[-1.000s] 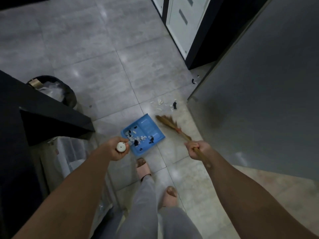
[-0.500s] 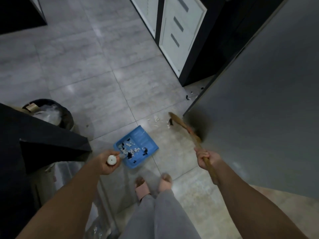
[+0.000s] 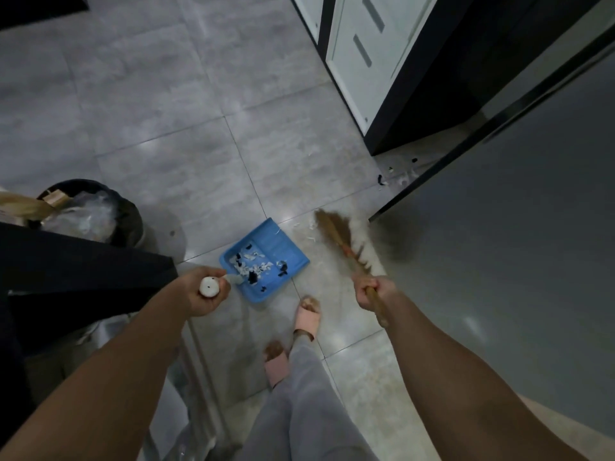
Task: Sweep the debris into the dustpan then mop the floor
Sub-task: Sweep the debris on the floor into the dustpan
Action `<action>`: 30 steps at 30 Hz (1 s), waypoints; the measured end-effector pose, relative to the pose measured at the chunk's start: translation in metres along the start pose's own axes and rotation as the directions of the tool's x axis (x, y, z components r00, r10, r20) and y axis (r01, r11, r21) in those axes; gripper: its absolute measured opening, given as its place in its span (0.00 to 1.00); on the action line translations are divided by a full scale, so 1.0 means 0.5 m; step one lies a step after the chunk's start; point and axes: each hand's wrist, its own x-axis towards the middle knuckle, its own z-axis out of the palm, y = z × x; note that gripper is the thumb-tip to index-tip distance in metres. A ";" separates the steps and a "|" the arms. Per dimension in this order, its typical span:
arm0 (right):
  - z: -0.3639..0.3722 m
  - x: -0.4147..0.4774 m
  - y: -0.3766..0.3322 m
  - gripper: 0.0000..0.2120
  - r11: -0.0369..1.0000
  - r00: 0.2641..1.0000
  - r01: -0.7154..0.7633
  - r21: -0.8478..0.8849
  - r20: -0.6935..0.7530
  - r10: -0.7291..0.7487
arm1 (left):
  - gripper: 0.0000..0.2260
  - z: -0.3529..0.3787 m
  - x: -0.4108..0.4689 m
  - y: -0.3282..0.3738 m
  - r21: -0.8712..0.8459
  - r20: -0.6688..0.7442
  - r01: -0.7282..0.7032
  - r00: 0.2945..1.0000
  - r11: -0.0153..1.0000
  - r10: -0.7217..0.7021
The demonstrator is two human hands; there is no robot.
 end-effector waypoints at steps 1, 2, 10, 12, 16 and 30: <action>0.004 -0.003 0.006 0.13 0.997 0.999 -0.024 -0.075 -0.032 0.022 | 0.08 0.008 0.001 0.007 -0.001 0.001 0.008 1.000 1.000 -0.008; 0.007 -0.008 0.011 0.12 0.987 0.997 -0.055 -0.149 -0.058 0.047 | 0.08 0.015 0.003 0.013 -0.005 0.004 0.014 1.000 1.000 -0.014; 0.028 -0.078 0.011 0.18 0.898 0.990 -0.139 -0.418 -0.077 0.117 | 0.09 0.025 0.005 0.003 -0.015 0.007 0.008 1.000 1.000 -0.008; 0.035 -0.087 0.009 0.18 0.902 0.994 -0.106 -0.418 -0.071 0.084 | 0.10 0.007 0.001 -0.002 -0.040 0.023 0.015 1.000 0.999 -0.014; 0.045 -0.079 0.002 0.18 0.939 0.999 -0.003 -0.345 -0.042 -0.012 | 0.10 -0.038 -0.004 -0.018 -0.040 0.032 0.023 0.999 0.999 -0.022; 0.048 0.008 0.127 0.17 0.905 0.990 -0.140 -0.403 -0.040 0.135 | 0.09 -0.124 0.011 -0.045 -0.100 0.021 0.019 1.000 0.995 -0.017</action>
